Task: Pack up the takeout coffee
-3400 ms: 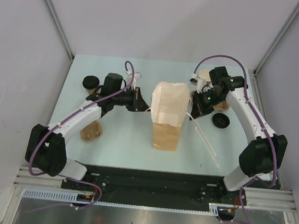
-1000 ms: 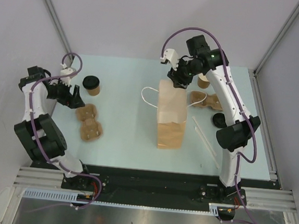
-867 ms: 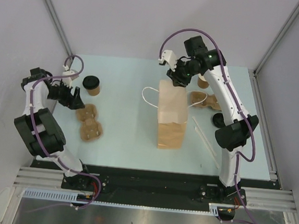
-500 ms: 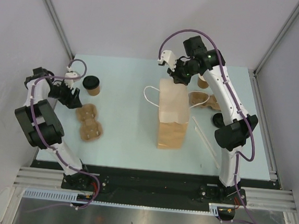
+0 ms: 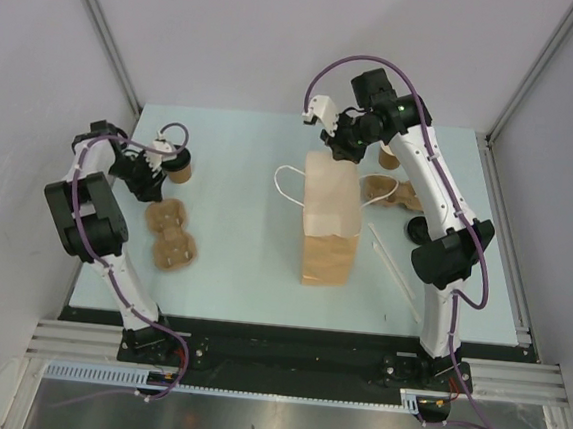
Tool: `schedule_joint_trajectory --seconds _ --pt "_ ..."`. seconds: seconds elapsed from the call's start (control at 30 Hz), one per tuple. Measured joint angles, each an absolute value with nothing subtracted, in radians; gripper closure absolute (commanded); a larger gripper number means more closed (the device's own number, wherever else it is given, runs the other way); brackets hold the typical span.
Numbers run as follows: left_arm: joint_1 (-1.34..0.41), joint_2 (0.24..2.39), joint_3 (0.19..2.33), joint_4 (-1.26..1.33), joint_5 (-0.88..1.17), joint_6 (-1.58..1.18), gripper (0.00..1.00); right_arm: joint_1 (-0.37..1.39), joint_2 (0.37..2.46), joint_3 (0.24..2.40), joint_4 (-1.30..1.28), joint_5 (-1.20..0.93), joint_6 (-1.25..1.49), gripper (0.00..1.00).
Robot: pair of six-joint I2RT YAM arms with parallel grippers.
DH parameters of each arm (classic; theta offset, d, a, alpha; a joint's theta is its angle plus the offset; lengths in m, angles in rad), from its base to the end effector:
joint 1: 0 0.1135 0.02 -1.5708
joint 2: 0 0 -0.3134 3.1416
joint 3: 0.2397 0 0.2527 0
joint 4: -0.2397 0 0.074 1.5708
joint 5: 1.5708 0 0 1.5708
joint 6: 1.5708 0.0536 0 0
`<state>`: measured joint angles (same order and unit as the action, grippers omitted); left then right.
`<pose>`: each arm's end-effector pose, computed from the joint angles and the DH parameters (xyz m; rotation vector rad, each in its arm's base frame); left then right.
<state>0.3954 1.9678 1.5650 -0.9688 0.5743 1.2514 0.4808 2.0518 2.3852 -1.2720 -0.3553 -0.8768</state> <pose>0.3933 0.1326 0.2448 1.1356 2.3065 -0.3275 0.3910 0.2250 0.4281 -1.6456 1.8115 0.2729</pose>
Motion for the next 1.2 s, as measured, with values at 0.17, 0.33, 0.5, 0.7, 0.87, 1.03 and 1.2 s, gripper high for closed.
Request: schedule_joint_trajectory --seconds 0.17,0.33,0.5,0.7,0.87,1.03,1.2 --pt "0.382 1.988 1.569 -0.998 0.549 1.288 0.38 0.481 2.052 2.394 -1.272 -0.355 -0.86 1.0" --pt "0.369 1.998 1.569 -1.019 0.544 1.309 0.39 0.481 2.051 2.402 -1.272 -0.356 -0.842 1.0" --pt "0.369 1.999 1.569 -1.038 0.544 1.321 0.44 0.48 2.051 2.413 -1.274 -0.356 -0.82 1.0" --pt "0.369 2.006 1.565 -1.043 0.537 1.333 0.48 0.48 2.052 2.429 -1.277 -0.356 -0.777 1.0" --pt "0.369 2.007 1.553 -1.038 0.524 1.336 0.61 0.48 2.051 2.432 -1.295 -0.356 -0.734 1.0" --pt "0.366 2.007 1.549 -1.04 0.516 1.336 0.86 0.48 2.051 2.432 -1.319 -0.356 -0.691 1.0" --pt "0.363 1.981 1.54 -1.073 0.529 1.337 1.0 0.481 2.051 2.432 -1.335 -0.354 -0.64 1.0"
